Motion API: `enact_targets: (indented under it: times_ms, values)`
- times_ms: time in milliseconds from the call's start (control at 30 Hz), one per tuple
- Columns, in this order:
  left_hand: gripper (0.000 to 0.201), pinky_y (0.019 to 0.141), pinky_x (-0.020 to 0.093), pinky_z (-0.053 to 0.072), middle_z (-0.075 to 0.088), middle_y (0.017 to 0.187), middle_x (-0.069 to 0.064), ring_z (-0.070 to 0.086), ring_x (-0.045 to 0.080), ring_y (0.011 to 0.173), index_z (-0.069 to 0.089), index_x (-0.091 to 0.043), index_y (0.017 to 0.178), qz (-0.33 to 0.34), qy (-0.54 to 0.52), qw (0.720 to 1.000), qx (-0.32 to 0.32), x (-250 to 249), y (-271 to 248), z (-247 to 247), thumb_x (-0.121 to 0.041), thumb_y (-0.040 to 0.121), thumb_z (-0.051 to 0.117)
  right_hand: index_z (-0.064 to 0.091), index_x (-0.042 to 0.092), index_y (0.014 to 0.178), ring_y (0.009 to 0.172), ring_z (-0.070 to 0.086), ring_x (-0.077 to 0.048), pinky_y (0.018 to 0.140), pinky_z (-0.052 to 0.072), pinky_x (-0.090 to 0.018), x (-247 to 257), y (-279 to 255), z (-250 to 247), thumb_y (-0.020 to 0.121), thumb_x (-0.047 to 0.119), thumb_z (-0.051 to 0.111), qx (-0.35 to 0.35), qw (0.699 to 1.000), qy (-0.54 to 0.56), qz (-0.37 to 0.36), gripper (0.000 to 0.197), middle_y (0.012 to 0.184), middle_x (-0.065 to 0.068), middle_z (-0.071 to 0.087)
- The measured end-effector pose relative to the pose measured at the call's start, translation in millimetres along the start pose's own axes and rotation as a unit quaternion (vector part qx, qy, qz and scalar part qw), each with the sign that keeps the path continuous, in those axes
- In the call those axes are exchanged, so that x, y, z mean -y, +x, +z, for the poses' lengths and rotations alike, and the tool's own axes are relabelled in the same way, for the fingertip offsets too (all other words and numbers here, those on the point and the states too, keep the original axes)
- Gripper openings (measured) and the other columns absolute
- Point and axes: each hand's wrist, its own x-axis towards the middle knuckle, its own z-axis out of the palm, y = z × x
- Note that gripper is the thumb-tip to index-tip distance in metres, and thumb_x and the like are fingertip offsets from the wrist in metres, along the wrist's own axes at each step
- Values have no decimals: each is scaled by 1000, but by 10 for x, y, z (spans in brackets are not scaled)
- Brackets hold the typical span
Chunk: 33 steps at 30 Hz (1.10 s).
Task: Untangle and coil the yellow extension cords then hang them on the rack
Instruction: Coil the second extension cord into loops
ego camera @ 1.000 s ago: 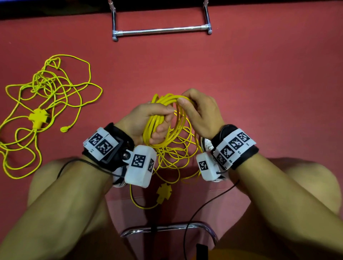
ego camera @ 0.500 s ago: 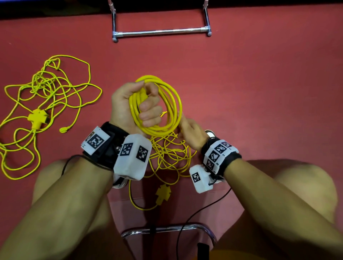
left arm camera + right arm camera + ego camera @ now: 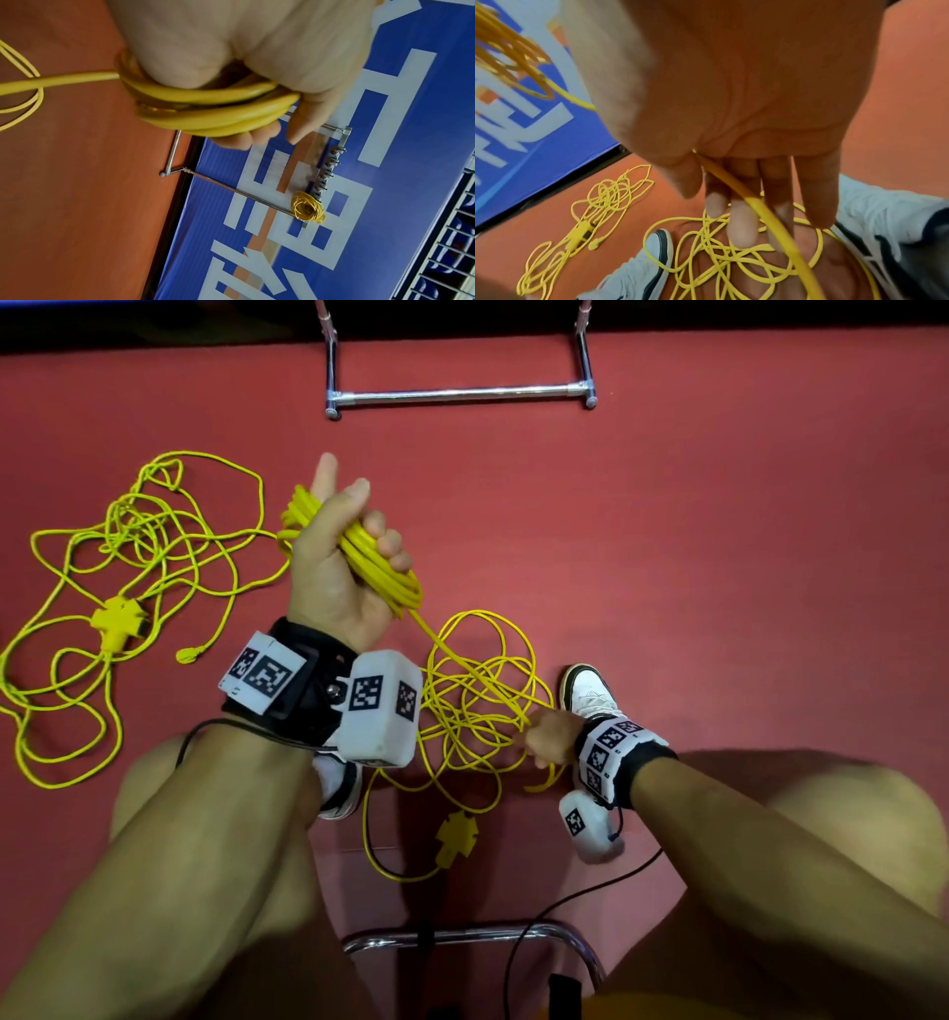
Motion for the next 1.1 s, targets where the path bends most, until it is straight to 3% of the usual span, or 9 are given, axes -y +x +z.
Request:
enact_targets:
  times_ms: [133, 233, 367, 467, 567, 700, 767, 900, 1100]
  values:
    - [86, 48, 25, 42, 50, 62, -2, 50, 11, 49, 18, -26, 156, 73, 119, 990, -33, 77, 64, -72, -8, 86, 64, 41, 5, 144, 126, 51, -34, 108, 39, -38, 96, -96, -23, 105, 27, 42, -24, 996, -74, -41, 45, 124, -25, 58]
    - [95, 50, 27, 47, 57, 70, -4, 56, 13, 54, 14, -29, 157, 131, 232, 963, -46, 152, 78, -98, -10, 84, 71, 34, 13, 150, 135, 43, -32, 107, 33, -37, 246, -227, -54, 106, 35, 36, -53, 988, -56, -131, 50, 146, -17, 46]
    - [73, 55, 33, 50, 63, 73, 3, 60, 20, 62, 43, -53, 134, 159, 395, 904, -32, 195, 41, -87, -9, 83, 72, 50, 15, 124, 87, 58, -30, 77, 44, -37, 433, -510, -187, 98, 29, 45, -140, 929, -65, -335, 30, 90, -6, 63]
    - [79, 49, 33, 48, 61, 72, 16, 56, 18, 56, 38, -39, 149, 121, 507, 853, -11, 247, 65, -170, -8, 85, 72, 61, 21, 89, 54, 41, -10, 57, 42, -33, 482, -740, -450, 89, 28, 56, -242, 873, -8, -423, 9, 58, 7, 47]
    - [94, 47, 29, 47, 65, 67, 8, 58, 15, 49, 14, -24, 159, 27, 556, 830, 19, 343, 80, -222, -15, 87, 73, 65, 16, 77, 48, 39, -5, 51, 30, -18, 415, -861, -736, 87, 29, 63, -315, 853, 62, -412, 16, 51, 8, 41]
    - [58, 40, 25, 46, 67, 60, 1, 58, 17, 43, 35, -43, 141, -93, 583, 799, 114, 471, -51, -102, -38, 93, 67, 67, 13, 75, 49, 38, -10, 50, 32, -25, 354, -879, -864, 84, 33, 72, -339, 831, 148, -416, 22, 53, -4, 51]
    - [42, 35, 23, 43, 68, 62, 11, 55, 19, 38, 59, -33, 116, -171, 548, 806, 143, 516, -147, -5, -66, 93, 45, 62, 13, 70, 50, 39, -12, 50, 34, -30, 333, -824, -893, 79, 40, 77, -365, 813, 196, -408, 32, 54, -6, 52]
    - [91, 30, 19, 36, 63, 58, 21, 46, 20, 28, 62, -11, 110, -328, 407, 828, 201, 577, -206, 47, -88, 80, 23, 45, 17, 57, 49, 36, -9, 48, 32, -32, 275, -659, -1009, 65, 68, 75, -443, 816, 216, -303, 59, 46, 4, 45]
    - [25, 35, 15, 29, 40, 46, 4, 35, 14, 31, 59, -6, 84, -264, 347, 876, 204, 570, -167, 42, -31, 84, 61, 60, 13, 74, 57, 46, -9, 59, 43, -38, 300, -402, -934, 86, 51, 59, -395, 832, 249, -300, 40, 58, 8, 53]
